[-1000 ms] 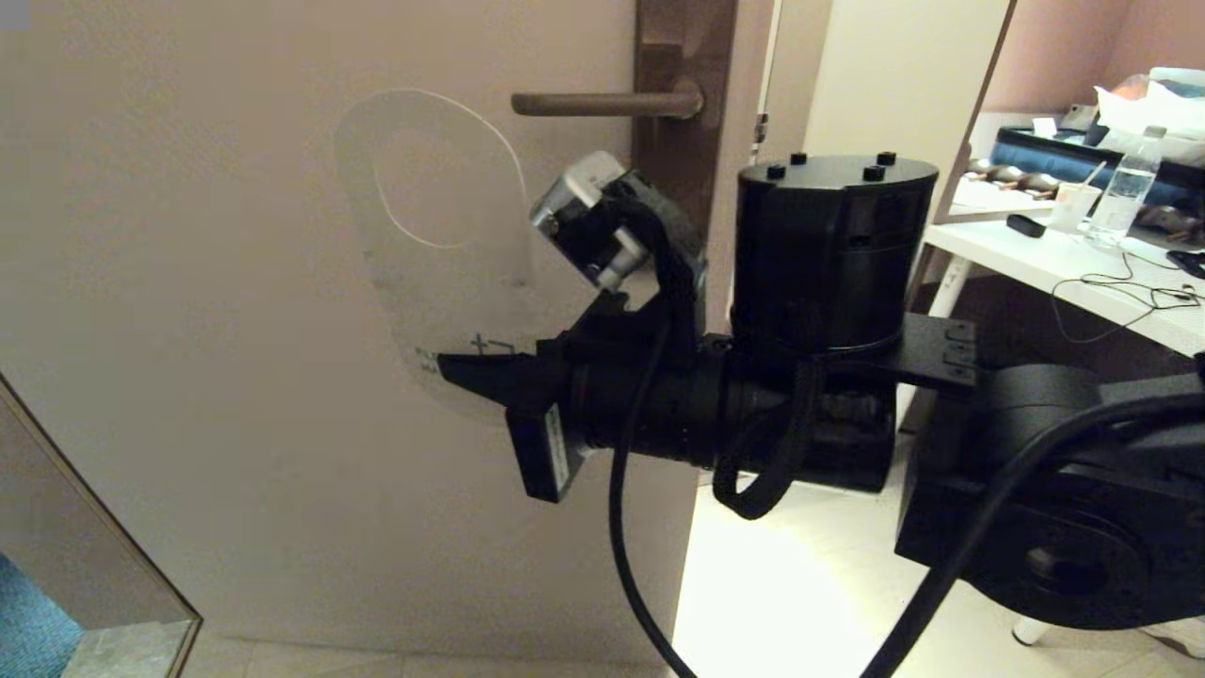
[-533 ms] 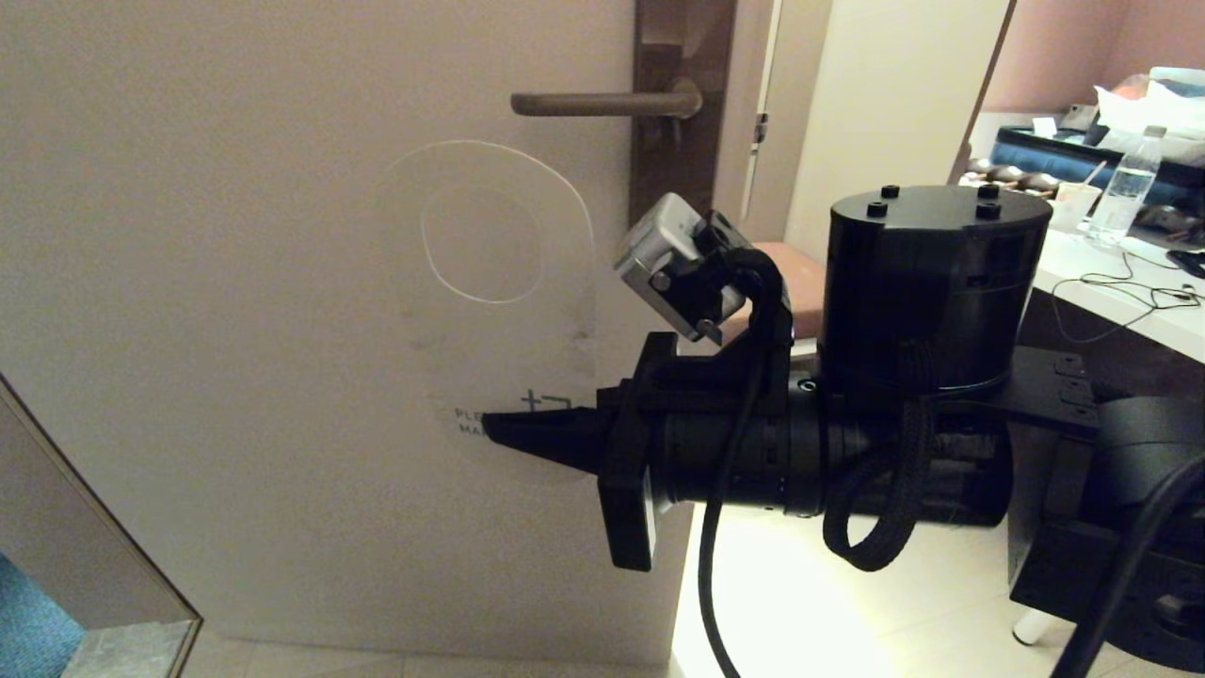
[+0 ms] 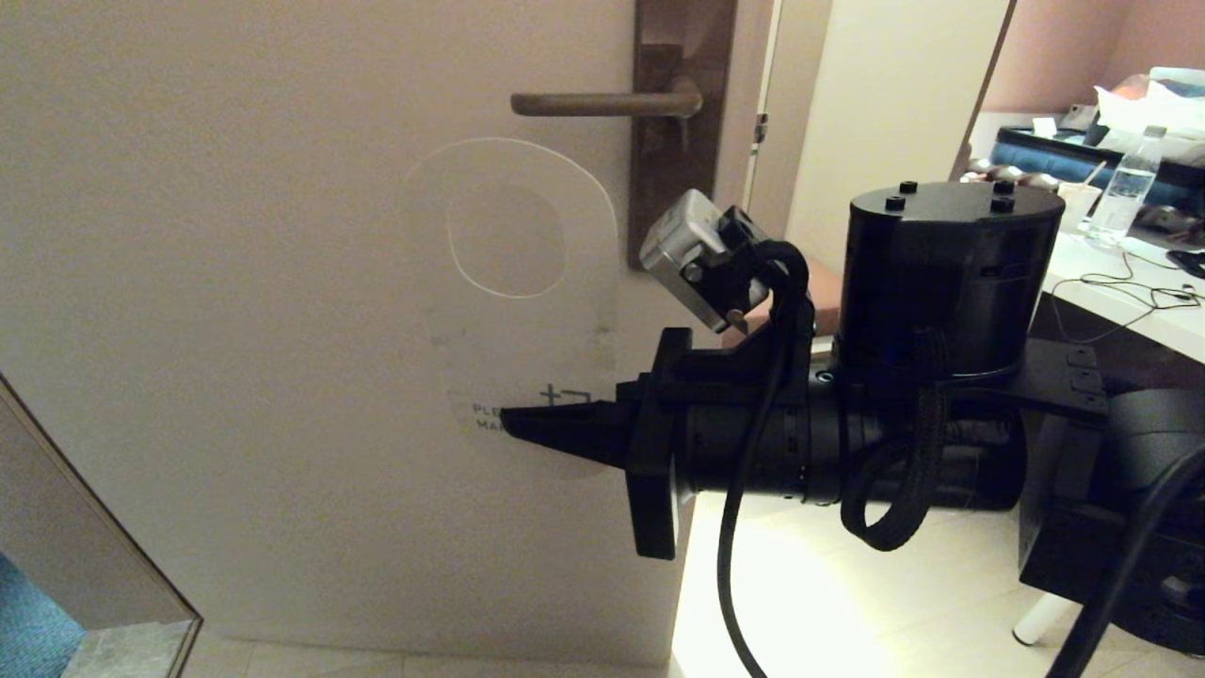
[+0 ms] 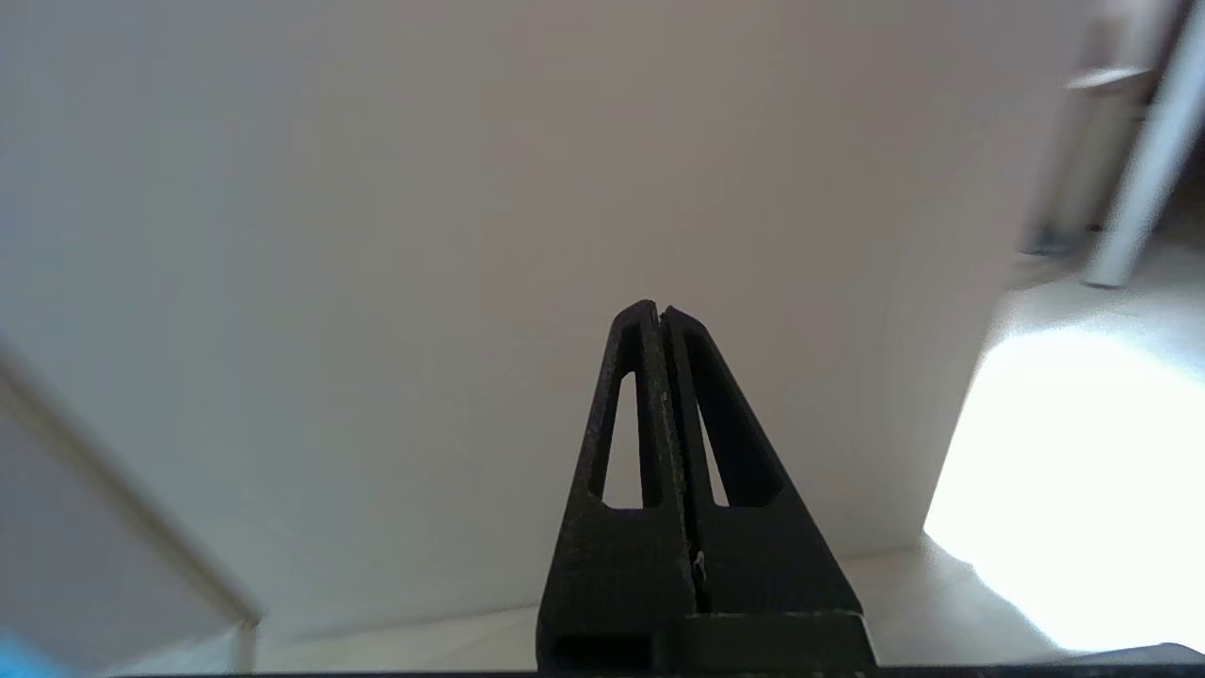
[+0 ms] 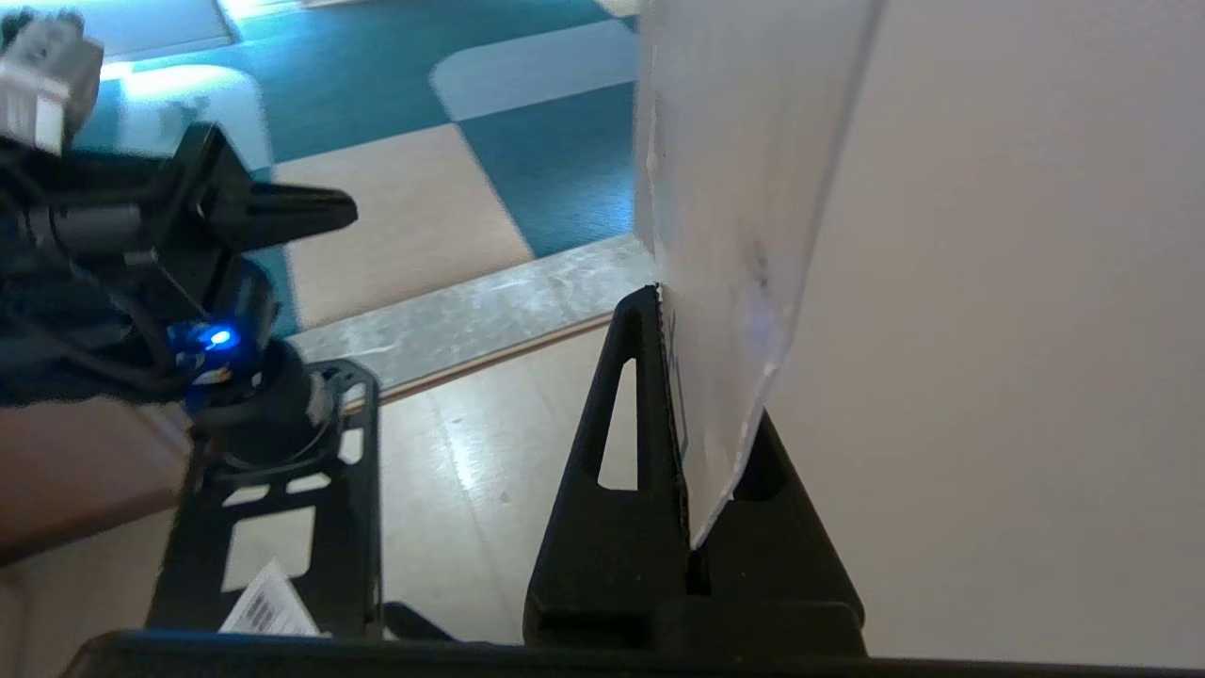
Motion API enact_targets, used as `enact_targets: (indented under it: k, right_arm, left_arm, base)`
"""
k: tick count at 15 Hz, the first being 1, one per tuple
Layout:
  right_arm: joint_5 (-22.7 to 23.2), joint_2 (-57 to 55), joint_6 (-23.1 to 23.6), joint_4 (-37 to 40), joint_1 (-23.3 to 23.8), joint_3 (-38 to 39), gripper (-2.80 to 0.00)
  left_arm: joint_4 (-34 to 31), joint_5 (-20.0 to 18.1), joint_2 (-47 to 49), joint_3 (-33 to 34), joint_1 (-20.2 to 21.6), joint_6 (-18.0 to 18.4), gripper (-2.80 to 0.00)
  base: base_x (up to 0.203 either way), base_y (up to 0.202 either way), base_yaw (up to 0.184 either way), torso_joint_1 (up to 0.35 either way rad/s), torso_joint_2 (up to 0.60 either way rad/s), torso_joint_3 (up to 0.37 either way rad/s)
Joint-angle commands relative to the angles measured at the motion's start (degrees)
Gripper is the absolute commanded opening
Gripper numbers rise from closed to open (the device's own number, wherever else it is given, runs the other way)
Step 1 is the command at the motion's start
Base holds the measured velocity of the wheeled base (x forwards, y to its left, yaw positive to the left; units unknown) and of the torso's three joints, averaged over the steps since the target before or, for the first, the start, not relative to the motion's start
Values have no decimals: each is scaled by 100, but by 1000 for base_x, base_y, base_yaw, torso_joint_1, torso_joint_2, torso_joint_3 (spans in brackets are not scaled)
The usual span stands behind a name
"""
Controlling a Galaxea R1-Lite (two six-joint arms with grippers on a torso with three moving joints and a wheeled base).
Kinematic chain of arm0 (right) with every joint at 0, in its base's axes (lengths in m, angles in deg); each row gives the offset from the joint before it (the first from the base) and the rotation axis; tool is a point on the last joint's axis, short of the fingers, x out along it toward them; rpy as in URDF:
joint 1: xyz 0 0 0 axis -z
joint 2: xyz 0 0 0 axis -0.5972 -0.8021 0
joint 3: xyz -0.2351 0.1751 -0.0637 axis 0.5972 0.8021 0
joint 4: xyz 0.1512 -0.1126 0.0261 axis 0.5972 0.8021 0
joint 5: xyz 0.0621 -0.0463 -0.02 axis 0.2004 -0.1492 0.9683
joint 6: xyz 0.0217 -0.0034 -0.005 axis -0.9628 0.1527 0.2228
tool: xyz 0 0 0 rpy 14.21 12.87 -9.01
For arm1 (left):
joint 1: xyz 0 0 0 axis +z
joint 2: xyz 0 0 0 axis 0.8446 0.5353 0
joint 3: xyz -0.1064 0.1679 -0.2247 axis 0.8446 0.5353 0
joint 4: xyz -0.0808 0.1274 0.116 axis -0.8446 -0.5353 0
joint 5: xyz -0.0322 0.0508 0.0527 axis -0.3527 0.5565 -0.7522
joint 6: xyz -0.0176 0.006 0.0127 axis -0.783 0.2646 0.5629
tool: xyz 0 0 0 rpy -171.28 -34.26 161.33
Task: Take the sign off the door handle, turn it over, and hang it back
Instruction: Hand it to the other hand
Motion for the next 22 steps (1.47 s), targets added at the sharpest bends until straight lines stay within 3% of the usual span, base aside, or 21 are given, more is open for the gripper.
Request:
enact_targets:
  k: [1,4,7,10,14,16,20,22]
  right_arm:
    - [246,-6,7,-19,168,12,-280]
    - [459,3,-5,-19,239,7,-280]
    - [602,11,-38,-19,239,16,-280]
    - [913,48,-46,-19,274,16,-280]
    - [1239,64,-54,-19,284,67,-280]
    - [1417,55,-53,-19,283,100,-280]
    - [1643,37,-46,-19,284,147,-280]
    - [1643,20,-46,-19,292,156,-280]
  left_arm:
    - [-76,-207,335,-283,0,-7,-280]
    - [-28,-513,1164,-737,-75,-139,-280]
    - [310,-1122,1862,-1054,-482,-543,-280]
    - [810,-1425,2584,-1268,-842,-901,-280]
    - [1830,-1480,3562,-1604,-1590,-1571,-280]
    - [2262,-1483,3867,-1646,-2059,-1665,-280]
    - [2458,-1483,4213,-1803,-2956,-1906,-280]
    - [2690,-1484,4412,-1814,-3090,-2037,-280]
  base:
    - [0,0,0,0,0,0]
    - [0,0,0,0,0,0]
    - [0,0,0,0,0,0]
    - [0,0,0,0,0,0]
    - [0,0,0,0,0,0]
    - [0,0,0,0,0,0]
    - [0,0,0,0,0,0]
    - [0,0,0,0,0,0]
